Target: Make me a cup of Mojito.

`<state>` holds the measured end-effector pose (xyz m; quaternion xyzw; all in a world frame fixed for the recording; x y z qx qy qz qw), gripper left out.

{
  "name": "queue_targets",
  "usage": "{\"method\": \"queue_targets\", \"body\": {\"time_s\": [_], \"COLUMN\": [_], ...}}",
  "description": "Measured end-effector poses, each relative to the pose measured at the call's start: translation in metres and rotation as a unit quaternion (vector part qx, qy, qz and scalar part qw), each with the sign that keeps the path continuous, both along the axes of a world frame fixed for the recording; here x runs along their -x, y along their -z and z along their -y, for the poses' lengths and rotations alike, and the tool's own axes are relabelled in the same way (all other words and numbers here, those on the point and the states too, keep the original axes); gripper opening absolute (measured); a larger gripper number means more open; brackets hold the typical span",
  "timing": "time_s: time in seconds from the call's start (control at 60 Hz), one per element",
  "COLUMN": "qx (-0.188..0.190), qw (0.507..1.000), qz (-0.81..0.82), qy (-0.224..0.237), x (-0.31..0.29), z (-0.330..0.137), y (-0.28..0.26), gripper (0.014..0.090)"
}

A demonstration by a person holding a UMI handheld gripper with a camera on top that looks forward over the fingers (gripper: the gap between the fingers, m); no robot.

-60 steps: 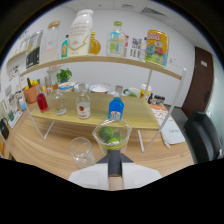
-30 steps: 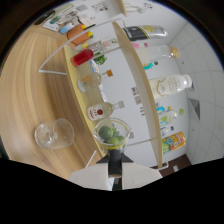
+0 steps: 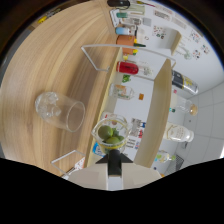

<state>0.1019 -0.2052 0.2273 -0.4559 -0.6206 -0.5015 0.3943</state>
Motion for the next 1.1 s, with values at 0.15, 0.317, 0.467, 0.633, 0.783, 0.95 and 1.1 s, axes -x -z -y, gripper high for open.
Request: {"method": "queue_targets", "body": {"time_s": [0.15, 0.317, 0.467, 0.633, 0.783, 0.95, 1.1], "qx": [0.003, 0.003, 0.004, 0.036, 0.079, 0.135, 0.175], "qw": [1.000, 0.984, 0.898, 0.723, 0.622, 0.575, 0.543], "qz": [-0.023, -0.177, -0.430, -0.661, -0.728, -0.735, -0.734], "qy": [-0.001, 0.027, 0.096, 0.196, 0.278, 0.333, 0.367], "x": [0.000, -0.004, -0.028, -0.086, -0.136, -0.156, -0.160], "z": [0.002, 0.007, 0.024, 0.044, 0.055, 0.064, 0.069], "y": [0.004, -0.011, -0.041, -0.012, 0.064, 0.145, 0.197], "gripper": [0.0152, 0.0152, 0.0153, 0.0153, 0.0153, 0.0153, 0.0152]}}
